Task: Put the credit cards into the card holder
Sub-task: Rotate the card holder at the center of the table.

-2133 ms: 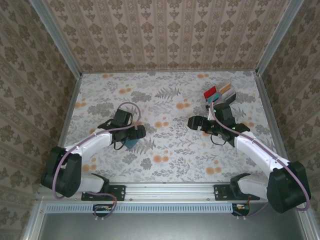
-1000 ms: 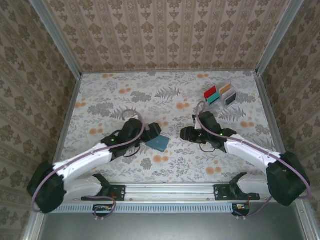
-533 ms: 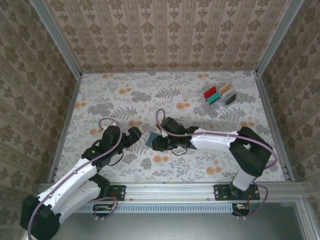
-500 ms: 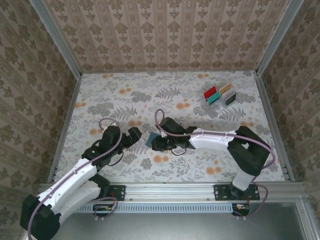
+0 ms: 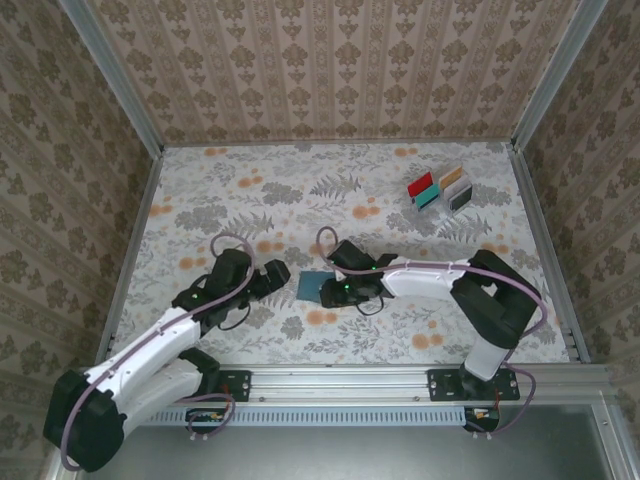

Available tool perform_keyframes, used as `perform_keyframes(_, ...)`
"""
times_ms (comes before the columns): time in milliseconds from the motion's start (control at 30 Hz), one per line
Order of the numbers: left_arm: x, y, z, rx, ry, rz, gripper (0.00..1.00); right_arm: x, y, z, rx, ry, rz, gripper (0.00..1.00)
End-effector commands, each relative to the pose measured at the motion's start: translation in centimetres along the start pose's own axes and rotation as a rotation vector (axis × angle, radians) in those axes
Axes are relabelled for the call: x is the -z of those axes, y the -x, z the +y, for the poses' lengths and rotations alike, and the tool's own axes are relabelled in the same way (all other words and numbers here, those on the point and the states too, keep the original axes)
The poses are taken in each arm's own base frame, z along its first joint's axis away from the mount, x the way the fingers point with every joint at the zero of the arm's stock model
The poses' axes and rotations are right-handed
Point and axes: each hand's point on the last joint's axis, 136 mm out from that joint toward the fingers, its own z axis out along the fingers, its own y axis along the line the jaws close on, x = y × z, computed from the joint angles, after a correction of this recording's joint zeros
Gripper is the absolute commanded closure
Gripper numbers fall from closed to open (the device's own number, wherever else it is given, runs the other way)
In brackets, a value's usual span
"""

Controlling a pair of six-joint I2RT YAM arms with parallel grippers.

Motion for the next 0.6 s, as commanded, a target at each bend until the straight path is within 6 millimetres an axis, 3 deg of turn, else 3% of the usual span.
perform_keyframes(0,-0.4,1.1,-3.7,-0.103,-0.09,0.03,0.0,1.5,-0.7,-4.6,-0.01,-0.122,0.017,0.63)
perform_keyframes(167,-2.6,1.4,-6.9,-0.211,-0.119,0.114,0.03,2.1,1.3,-6.2,-0.089,-0.08,-0.02,0.63)
perform_keyframes(267,-4.5,0.8,-8.0,-0.242,-0.108,0.182,0.12,2.1,2.0,-5.8,-0.106,-0.065,-0.032,0.63)
perform_keyframes(433,-7.0,-1.5,-7.6,-0.233,-0.093,0.284,0.2,3.4,2.8,-4.6,-0.171,-0.008,-0.098,0.65)
perform_keyframes(567,-8.0,-2.8,-6.7,-0.223,-0.093,0.323,0.21,3.5,2.6,-2.3,-0.225,0.112,-0.128,0.73)
